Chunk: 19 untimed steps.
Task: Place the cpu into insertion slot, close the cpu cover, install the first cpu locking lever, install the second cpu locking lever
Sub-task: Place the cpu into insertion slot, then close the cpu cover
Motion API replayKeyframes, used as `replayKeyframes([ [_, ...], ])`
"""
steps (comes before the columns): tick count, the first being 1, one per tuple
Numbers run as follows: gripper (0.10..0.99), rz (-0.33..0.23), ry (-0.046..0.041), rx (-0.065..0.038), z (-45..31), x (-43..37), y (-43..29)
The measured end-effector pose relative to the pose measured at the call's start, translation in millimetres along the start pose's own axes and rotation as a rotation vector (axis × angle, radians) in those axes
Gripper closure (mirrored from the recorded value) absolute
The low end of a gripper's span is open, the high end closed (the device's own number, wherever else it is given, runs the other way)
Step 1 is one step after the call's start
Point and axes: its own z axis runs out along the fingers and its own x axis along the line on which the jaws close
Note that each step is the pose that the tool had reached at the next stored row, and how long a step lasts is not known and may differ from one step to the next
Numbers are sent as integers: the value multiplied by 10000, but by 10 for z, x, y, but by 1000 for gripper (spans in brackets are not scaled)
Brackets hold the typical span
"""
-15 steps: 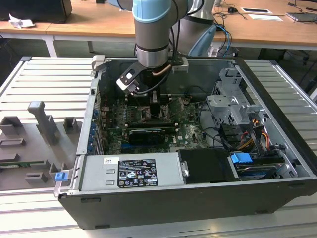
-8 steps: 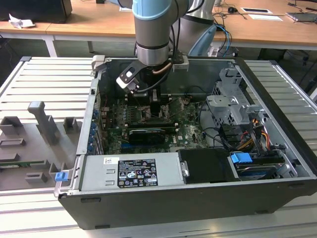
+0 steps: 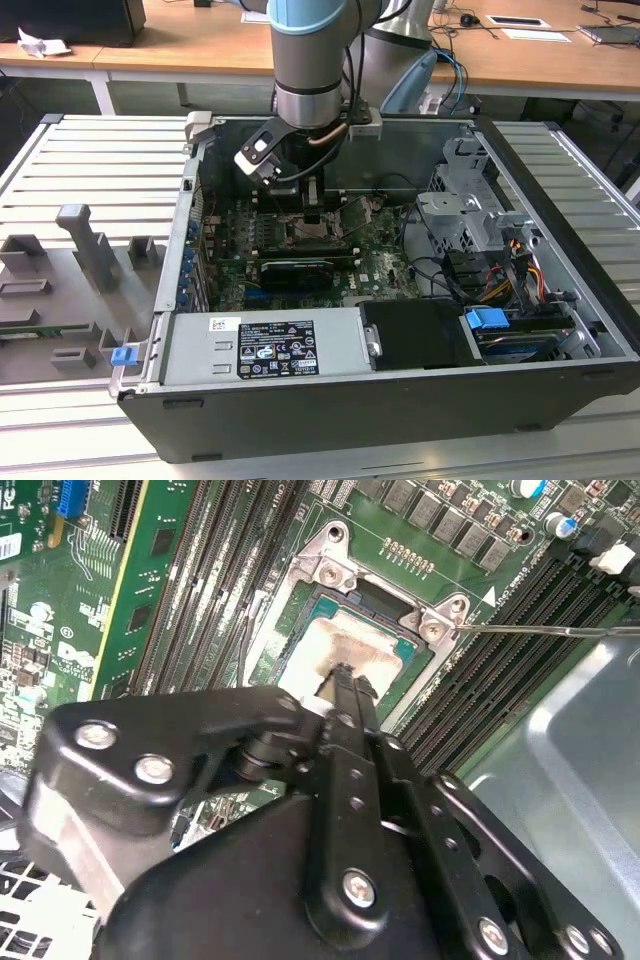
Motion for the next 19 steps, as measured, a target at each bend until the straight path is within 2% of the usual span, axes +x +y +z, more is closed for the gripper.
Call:
replayKeyframes([
  [1,929,0,1,0,-2,0,0],
  [2,980,2,2,-1,-4,0,0],
  [16,980,17,0,-1,-48,1,4],
  [18,980,18,-4,32,-46,2,49],
  [19,980,19,-4,82,-38,5,139],
])
